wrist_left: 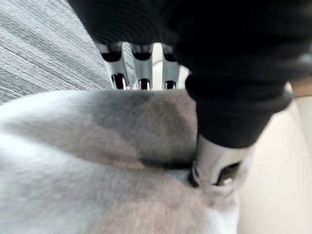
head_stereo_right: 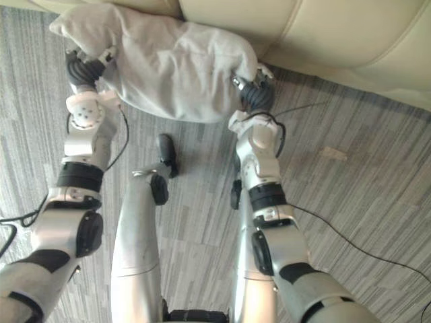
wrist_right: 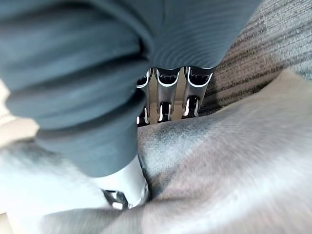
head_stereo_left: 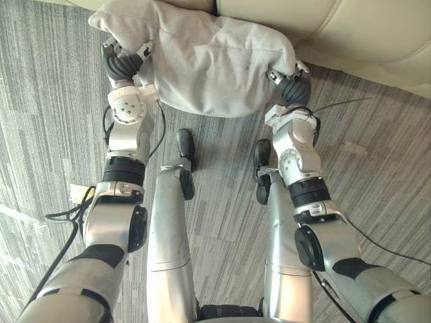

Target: Pick up cushions and gather them together orderly.

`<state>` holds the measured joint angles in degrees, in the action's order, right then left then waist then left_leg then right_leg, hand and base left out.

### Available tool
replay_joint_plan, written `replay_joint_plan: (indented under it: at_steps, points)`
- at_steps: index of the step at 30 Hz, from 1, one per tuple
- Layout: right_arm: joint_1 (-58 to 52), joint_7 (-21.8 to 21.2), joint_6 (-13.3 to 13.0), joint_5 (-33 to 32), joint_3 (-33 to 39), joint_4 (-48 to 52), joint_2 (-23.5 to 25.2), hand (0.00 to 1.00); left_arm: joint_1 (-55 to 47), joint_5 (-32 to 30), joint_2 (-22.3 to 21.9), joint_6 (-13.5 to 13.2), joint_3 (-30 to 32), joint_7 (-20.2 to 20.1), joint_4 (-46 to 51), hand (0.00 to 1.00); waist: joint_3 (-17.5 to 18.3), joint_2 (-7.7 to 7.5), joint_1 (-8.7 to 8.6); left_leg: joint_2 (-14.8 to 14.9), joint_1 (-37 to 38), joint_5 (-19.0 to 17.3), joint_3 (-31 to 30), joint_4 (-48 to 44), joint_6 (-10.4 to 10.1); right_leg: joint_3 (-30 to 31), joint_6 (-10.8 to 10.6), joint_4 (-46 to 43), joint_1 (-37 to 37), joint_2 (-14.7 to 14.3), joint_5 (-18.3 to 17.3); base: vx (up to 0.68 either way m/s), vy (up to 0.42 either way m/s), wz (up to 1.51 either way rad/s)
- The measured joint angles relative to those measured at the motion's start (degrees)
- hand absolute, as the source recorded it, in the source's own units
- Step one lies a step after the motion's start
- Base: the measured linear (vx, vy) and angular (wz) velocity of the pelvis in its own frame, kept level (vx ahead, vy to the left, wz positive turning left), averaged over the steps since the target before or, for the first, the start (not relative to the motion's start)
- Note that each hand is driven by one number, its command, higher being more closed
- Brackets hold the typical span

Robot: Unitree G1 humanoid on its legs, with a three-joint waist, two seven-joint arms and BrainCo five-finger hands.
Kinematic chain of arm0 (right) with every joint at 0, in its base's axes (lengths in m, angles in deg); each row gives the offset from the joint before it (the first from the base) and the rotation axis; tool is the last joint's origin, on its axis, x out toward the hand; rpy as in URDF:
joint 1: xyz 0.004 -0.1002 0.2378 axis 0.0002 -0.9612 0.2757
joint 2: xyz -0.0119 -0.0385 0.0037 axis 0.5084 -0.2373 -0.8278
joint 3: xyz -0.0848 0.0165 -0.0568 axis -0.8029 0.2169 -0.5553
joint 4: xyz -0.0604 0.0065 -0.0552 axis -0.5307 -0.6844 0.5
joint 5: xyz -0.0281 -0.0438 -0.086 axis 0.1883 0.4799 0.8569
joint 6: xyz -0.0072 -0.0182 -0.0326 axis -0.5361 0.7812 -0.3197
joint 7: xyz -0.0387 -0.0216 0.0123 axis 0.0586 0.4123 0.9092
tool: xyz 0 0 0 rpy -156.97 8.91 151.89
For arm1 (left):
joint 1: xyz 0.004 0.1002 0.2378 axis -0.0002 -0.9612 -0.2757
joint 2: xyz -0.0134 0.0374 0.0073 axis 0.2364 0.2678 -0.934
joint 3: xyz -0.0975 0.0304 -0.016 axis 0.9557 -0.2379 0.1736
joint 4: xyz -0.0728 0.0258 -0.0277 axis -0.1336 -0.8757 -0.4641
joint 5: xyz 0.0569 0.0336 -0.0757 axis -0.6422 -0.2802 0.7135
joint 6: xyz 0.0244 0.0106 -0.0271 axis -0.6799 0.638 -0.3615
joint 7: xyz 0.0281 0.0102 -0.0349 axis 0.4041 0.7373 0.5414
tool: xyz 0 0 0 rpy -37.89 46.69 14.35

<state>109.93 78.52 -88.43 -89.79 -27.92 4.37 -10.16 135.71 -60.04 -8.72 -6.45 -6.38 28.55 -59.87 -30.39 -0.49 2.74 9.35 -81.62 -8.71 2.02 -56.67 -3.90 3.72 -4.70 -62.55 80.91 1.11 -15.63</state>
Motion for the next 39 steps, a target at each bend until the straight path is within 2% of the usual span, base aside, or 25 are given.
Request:
replay_joint_plan:
  at_steps: [4,6,8,10,12,14,16,18,19,21,23,24,26,27,28,30,31,32,33,35,36,38,39]
  points:
    - [-6.0,-0.1,-0.7,-0.9,-2.2,4.3,0.2,1.00,-6.0,0.0,-2.1,-0.4,-1.7,-0.1,4.8,1.00,0.1,-0.08,-0.78,0.1,7.1,0.7,0.6,4.3,-0.3,0.0,1.0,3.9,-6.7,0.0,0.6,0.01,-0.006,-0.02]
    - [-11.5,-0.4,-1.7,-0.9,-3.4,8.7,0.3,1.00,-12.2,0.1,-4.5,-2.3,-2.4,-0.2,9.7,1.00,0.1,-0.10,-0.87,0.1,14.1,1.5,0.9,9.2,-0.5,-0.2,1.6,8.4,-13.2,-0.1,1.2,0.03,-0.039,-0.07]
    - [-15.6,-0.6,-1.9,-0.7,-3.9,11.2,0.3,1.00,-17.1,0.1,-6.0,-3.0,-3.5,-0.2,12.5,1.00,0.6,-0.19,-0.90,0.0,19.4,2.4,1.1,13.2,-1.0,-0.5,2.1,11.6,-18.0,-0.1,1.7,0.08,-0.073,-0.01]
    - [-21.9,-0.8,-1.9,-0.6,-4.5,15.3,0.4,1.00,-24.1,0.1,-7.0,-3.5,-6.5,-0.4,15.7,1.00,1.5,-0.30,-0.73,-0.2,27.8,3.4,2.2,18.8,-1.2,-0.6,2.4,15.6,-25.3,0.0,1.9,0.11,-0.080,-0.03]
    - [-28.7,-1.3,-2.5,0.3,-5.7,17.7,0.4,1.00,-32.2,0.1,-8.5,-4.2,-8.4,-0.7,18.8,1.00,8.0,-0.32,-0.68,-0.5,29.7,3.7,2.4,22.1,-1.6,-0.7,2.7,18.8,-26.7,0.1,2.1,0.14,-0.036,-0.09]
    - [-35.0,-2.1,-2.6,1.7,-5.7,21.5,0.3,1.00,-39.6,0.7,-11.1,-5.0,-9.8,-2.0,23.1,1.00,8.8,-0.37,-0.70,-0.6,37.9,4.6,3.2,26.6,-2.5,-1.1,3.5,22.3,-34.3,0.2,2.8,0.24,-0.032,-0.07]
    - [-40.8,-3.2,-2.8,2.3,-5.9,24.9,0.3,1.00,-46.2,1.4,-12.9,-5.2,-10.7,-3.6,26.2,1.00,9.8,-0.42,-0.61,-0.7,46.0,4.5,3.9,30.8,-2.6,-1.5,3.4,25.6,-41.9,0.4,2.7,0.23,-0.032,-0.08]
    - [-45.9,-4.4,-2.9,4.1,-5.9,28.4,0.3,1.00,-51.3,2.8,-13.4,-5.3,-11.4,-5.3,28.8,1.00,12.9,-0.40,-0.62,-0.9,49.8,4.5,4.2,33.2,-2.5,-1.7,3.4,27.2,-45.3,0.6,2.7,0.25,-0.023,-0.12]
    - [-49.7,-5.3,-3.0,4.7,-5.9,31.0,0.3,1.00,-54.6,3.5,-13.7,-5.7,-12.2,-6.1,30.4,1.00,14.3,-0.43,-0.40,-0.9,54.0,4.5,5.3,35.2,-2.5,-1.7,3.0,28.6,-48.8,0.8,2.5,0.22,-0.010,-0.17]
    - [-54.0,-6.2,-3.3,5.9,-5.9,33.6,0.3,1.00,-58.2,4.4,-14.2,-6.2,-12.7,-7.7,32.4,1.00,15.3,-0.21,-0.39,-1.1,58.4,4.4,5.7,36.7,-2.4,-1.6,2.8,30.3,-53.2,0.9,2.3,0.16,0.002,-0.15]
    - [-58.5,-7.2,-3.9,5.9,-5.9,36.2,0.4,1.00,-61.1,5.2,-14.2,-6.6,-13.4,-9.2,34.5,1.00,17.0,-0.37,-0.37,-1.0,61.0,3.7,5.9,36.3,-2.2,-1.5,2.5,31.2,-56.2,1.0,1.2,0.08,0.008,-0.03]
    - [-60.8,-7.6,-4.0,5.9,-5.9,37.7,0.4,1.00,-61.9,5.5,-14.2,-6.6,-13.8,-9.9,35.1,1.00,17.2,-0.46,-0.39,-0.9,62.1,3.3,6.1,34.5,-2.2,-1.3,3.4,31.0,-58.1,1.1,-0.2,0.04,0.007,0.08]
    - [-62.9,-8.1,-4.2,5.9,-5.9,38.0,0.4,1.00,-63.4,5.7,-14.1,-6.6,-14.1,-10.8,35.3,1.00,17.3,-0.37,0.08,-0.3,60.4,3.4,5.1,24.9,-2.2,-1.3,4.8,31.0,-61.0,1.0,-1.7,-0.04,0.020,-0.11]
    - [-64.4,-8.4,-4.2,5.9,-5.9,38.0,0.1,1.00,-64.9,5.9,-14.2,-6.6,-14.6,-11.0,35.3,1.00,17.9,0.55,0.62,0.4,58.8,3.8,3.4,17.8,-2.1,-1.2,5.5,30.8,-63.0,0.2,-2.1,-0.04,0.037,-0.27]
    - [-65.4,-8.5,-4.2,5.9,-5.9,38.0,0.1,1.00,-65.7,6.6,-14.3,-6.6,-14.9,-11.5,35.3,1.00,18.7,1.18,0.59,0.7,57.9,4.6,2.2,14.7,-2.1,-1.2,5.9,30.8,-64.0,-0.1,-2.3,0.01,0.041,-0.22]
    - [-67.0,-8.5,-4.1,5.9,-5.9,38.0,0.4,1.00,-67.1,7.5,-14.2,-6.5,-15.5,-12.0,35.3,1.00,21.2,1.02,0.59,0.6,55.4,9.0,2.4,11.6,-1.9,-0.1,6.8,32.2,-64.5,0.2,-2.1,0.05,0.056,-0.08]
    - [-67.0,-8.5,-4.1,5.9,-5.9,38.1,0.4,1.00,-67.1,7.5,-14.2,-6.4,-15.6,-12.0,35.3,1.00,21.3,0.85,0.55,0.6,54.6,10.9,2.5,11.2,-1.8,0.2,7.7,34.1,-65.4,0.5,-1.6,0.08,0.070,-0.04]
    - [-66.9,-8.3,-4.1,5.9,-5.8,38.2,0.4,1.00,-67.1,7.5,-14.2,-6.3,-15.9,-12.0,35.3,1.00,21.5,0.95,0.60,0.3,53.8,10.7,2.8,11.6,-1.3,0.4,8.7,36.6,-66.5,0.6,-1.0,0.12,0.107,0.01]
    - [-66.9,-7.9,-4.0,5.9,-6.0,39.1,0.6,1.00,-67.2,7.5,-13.9,-6.3,-16.2,-12.0,35.3,1.00,21.7,0.51,0.66,-0.9,54.2,7.0,2.5,14.8,-1.2,1.6,9.0,37.9,-67.1,0.9,-0.6,0.11,0.094,0.04]
    - [-66.1,-7.5,-4.3,5.9,-6.0,39.9,0.5,1.00,-67.9,7.5,-14.0,-6.2,-16.8,-12.0,35.3,1.00,22.2,0.55,0.73,-3.1,56.5,3.8,1.9,25.9,-2.5,4.0,7.8,38.9,-67.9,0.7,0.7,0.12,0.122,-0.02]
    - [-65.5,-7.1,-4.3,6.0,-6.0,39.9,0.4,1.00,-68.7,7.4,-13.9,-6.2,-17.4,-12.0,35.3,1.00,22.7,0.96,1.21,-3.4,58.4,3.9,1.4,32.5,-2.8,4.7,6.8,39.0,-68.2,0.5,0.0,0.14,0.161,-0.36]
    - [-64.7,-6.7,-4.1,6.3,-5.9,39.8,0.2,1.00,-69.9,7.4,-13.9,-6.1,-17.9,-11.9,35.3,1.00,23.7,2.25,2.69,-2.5,60.0,3.6,0.2,34.7,-1.0,6.6,5.1,38.6,-68.1,-0.5,-1.0,0.21,0.281,-0.76]
    - [-64.5,-6.7,-3.7,6.9,-6.4,39.1,0.4,1.00,-70.4,7.4,-13.2,-6.0,-17.9,-11.9,35.1,1.00,24.7,1.26,2.99,-3.5,60.9,2.3,2.8,33.8,0.0,9.4,2.8,38.0,-68.2,0.7,-2.3,0.32,0.402,-0.78]
